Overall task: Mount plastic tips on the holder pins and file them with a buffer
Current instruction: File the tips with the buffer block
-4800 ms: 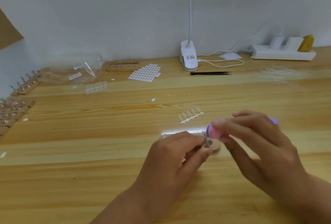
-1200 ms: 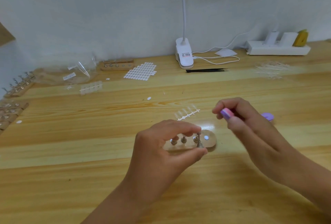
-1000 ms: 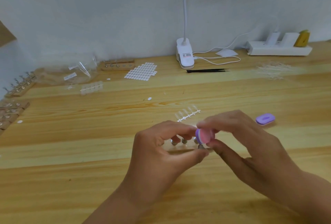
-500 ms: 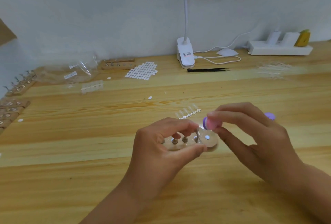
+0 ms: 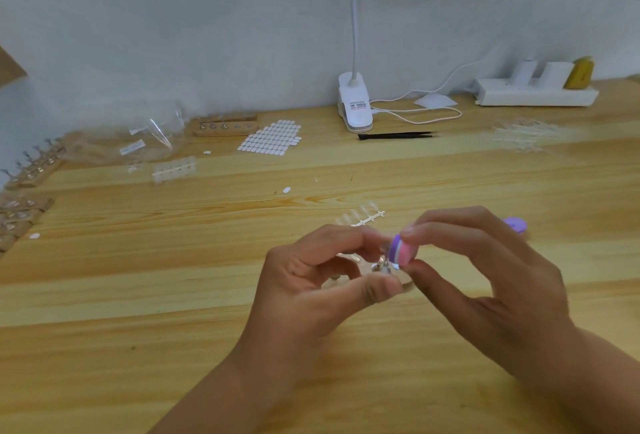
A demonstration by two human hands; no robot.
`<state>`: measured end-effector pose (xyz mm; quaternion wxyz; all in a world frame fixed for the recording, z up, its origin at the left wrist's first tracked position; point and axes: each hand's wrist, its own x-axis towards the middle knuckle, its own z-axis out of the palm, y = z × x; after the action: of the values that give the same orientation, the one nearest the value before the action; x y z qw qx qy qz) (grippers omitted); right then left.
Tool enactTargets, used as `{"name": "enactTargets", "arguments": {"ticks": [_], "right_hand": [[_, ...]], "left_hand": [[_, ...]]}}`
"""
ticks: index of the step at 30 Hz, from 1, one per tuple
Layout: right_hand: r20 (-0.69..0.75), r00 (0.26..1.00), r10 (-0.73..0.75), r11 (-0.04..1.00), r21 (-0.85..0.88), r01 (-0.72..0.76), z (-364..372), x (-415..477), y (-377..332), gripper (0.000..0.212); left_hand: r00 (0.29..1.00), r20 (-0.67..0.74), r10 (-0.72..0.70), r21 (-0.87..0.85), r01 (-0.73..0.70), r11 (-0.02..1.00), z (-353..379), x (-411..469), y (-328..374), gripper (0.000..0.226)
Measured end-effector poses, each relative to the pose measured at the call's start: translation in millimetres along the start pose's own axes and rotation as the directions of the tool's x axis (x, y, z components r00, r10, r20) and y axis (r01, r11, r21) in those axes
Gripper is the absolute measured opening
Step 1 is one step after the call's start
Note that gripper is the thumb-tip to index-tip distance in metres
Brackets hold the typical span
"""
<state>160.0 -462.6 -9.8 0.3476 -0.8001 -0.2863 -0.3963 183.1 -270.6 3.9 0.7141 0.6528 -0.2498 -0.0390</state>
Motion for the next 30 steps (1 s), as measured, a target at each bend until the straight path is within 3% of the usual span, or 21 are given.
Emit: {"name": "enactTargets", "arguments": {"ticks": [3,7,10,12,16,21,27,30], "right_hand": [[-0.016,0.999,0.031,1.0,0.006,-0.031,0.3,1.8,-0.3,0.027],[-0.038,0.997,-0.063,0.998,-0.027,0.062,-0.1,1.1,-4.8,0.027],[0.017,0.999,0.028,0.999,-0.033,-0.027,0.1,-0.8,3.8,0.029],[-0.037,0.998,0.06,0.998,-0.008,-0.06,-0.3,1.8,2.0,0.032],[-0.057,0.996,-0.074,0.996,-0.056,0.071,1.9,-0.5,-2.8,0.029],[0.034,0.993,0.113,0.992,-0.065,-0.11,-0.1,-1.7,18.2,0.023],[-0.004,0.996,0.088,0.993,-0.073,-0.088,-0.7,-2.4,14.9,0.027],[-0.005,0.994,0.112,0.991,-0.068,-0.112,-3.2,-1.6,17.3,0.027]], "left_hand": [[0.998,-0.025,-0.049,-0.044,0.048,0.998,-1.1,0.2,-0.5,0.029],[0.999,0.036,-0.024,-0.05,0.025,0.998,1.0,-0.6,1.8,0.026],[0.999,0.023,-0.028,-0.095,0.03,0.995,-3.1,-0.8,0.7,0.024],[0.999,0.023,-0.029,-0.084,0.031,0.996,-2.9,0.0,0.8,0.024],[0.998,0.069,-0.016,-0.06,0.02,0.998,-1.5,-1.1,-1.4,0.025],[0.998,0.048,-0.046,-0.234,0.056,0.971,-2.4,0.5,0.3,0.02],[0.987,-0.039,-0.159,-0.134,0.152,0.979,-1.4,1.1,-8.1,0.023],[0.985,-0.065,-0.162,-0.002,0.162,0.987,0.3,-1.3,-13.3,0.025]]}}
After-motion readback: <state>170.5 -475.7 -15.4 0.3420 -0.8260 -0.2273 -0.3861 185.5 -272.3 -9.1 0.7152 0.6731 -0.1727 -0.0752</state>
